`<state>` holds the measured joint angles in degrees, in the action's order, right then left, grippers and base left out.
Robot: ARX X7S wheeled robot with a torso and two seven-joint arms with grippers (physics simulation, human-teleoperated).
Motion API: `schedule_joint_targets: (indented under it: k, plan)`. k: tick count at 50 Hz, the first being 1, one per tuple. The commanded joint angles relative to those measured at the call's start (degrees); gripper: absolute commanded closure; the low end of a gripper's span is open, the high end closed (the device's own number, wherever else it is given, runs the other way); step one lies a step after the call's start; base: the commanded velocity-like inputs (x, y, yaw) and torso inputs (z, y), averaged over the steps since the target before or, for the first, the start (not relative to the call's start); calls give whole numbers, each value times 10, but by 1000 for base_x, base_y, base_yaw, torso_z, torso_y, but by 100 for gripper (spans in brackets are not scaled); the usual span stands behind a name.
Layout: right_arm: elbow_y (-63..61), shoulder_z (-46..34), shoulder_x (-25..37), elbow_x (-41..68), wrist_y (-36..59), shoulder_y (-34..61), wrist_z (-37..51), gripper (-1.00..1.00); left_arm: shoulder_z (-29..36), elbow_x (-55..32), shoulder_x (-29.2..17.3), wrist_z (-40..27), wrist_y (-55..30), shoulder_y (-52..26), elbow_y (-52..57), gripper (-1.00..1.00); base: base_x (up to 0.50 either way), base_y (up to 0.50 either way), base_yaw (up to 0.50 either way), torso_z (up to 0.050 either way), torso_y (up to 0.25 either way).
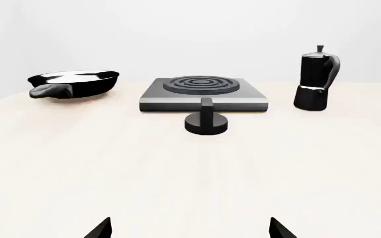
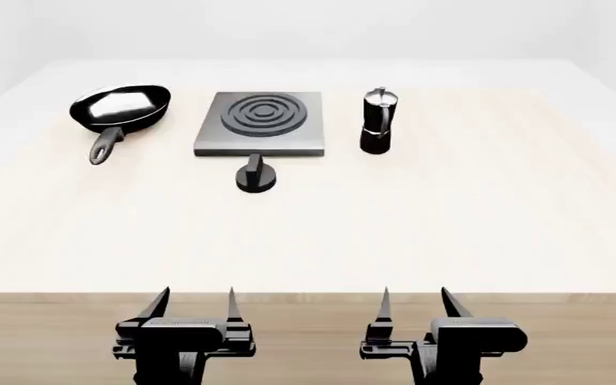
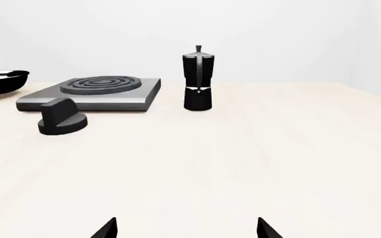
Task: Turn on the stove and put the frying pan on it.
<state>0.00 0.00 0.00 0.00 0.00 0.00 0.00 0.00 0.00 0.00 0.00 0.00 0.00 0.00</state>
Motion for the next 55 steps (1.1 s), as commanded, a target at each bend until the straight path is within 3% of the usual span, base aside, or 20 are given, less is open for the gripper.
schedule_joint_targets:
  k: [1, 34, 55]
  plan:
    - [1, -13, 10, 7, 4, 0, 10, -100, 13, 0, -9, -16, 0, -1, -3, -100, 0, 0, 0, 0, 0]
    - [12, -52, 45, 37, 22, 15, 64, -100, 49, -48, -43, -65, -12, -8, -4, -100, 0, 6, 0, 0, 0]
    - [8, -70, 59, 48, 22, 14, 79, -100, 63, -61, -55, -82, -12, -11, -8, -100, 1, 487, 0, 0, 0]
